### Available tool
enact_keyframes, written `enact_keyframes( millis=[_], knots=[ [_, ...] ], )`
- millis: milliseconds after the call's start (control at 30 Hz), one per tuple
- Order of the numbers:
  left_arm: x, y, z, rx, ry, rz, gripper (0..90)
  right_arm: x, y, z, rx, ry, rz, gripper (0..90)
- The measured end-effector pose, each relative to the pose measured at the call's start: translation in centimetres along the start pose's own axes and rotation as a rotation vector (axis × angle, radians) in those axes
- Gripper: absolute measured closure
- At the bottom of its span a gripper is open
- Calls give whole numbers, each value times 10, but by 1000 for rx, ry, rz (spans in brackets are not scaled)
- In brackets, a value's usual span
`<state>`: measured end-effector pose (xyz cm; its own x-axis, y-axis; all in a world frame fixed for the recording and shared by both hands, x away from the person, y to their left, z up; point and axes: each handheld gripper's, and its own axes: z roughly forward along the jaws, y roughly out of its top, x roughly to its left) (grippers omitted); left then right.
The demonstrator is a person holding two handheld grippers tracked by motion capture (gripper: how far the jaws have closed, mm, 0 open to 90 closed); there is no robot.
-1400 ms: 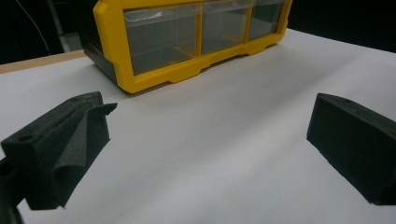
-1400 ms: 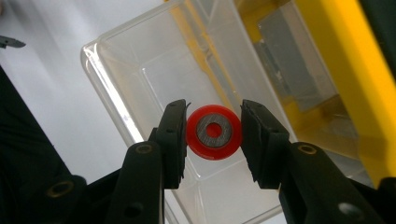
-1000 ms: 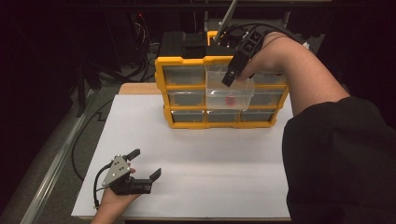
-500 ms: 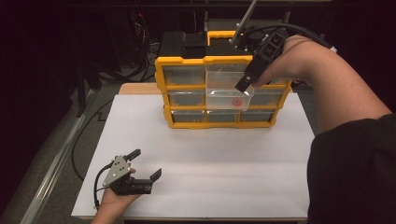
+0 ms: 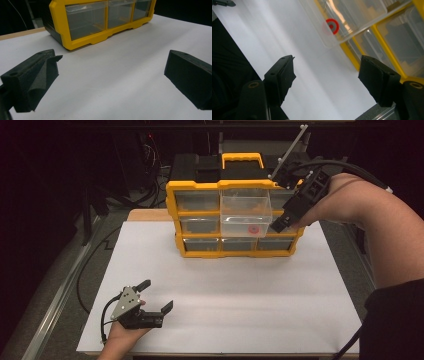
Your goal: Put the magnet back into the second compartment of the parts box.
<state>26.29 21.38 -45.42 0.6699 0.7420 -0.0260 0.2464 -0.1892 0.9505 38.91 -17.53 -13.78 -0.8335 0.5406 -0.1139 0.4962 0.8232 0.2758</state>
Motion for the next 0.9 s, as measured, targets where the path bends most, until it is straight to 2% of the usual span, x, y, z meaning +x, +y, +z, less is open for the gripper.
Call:
enact_keyframes(
  millis=[567,900],
  knots=[
    [0,1,-1,-3,-6,2,3,3,-32,14,26,9,36,203],
    [0,1,0,-6,-10,2,3,4,-56,29,38,25,68,147]
  ],
)
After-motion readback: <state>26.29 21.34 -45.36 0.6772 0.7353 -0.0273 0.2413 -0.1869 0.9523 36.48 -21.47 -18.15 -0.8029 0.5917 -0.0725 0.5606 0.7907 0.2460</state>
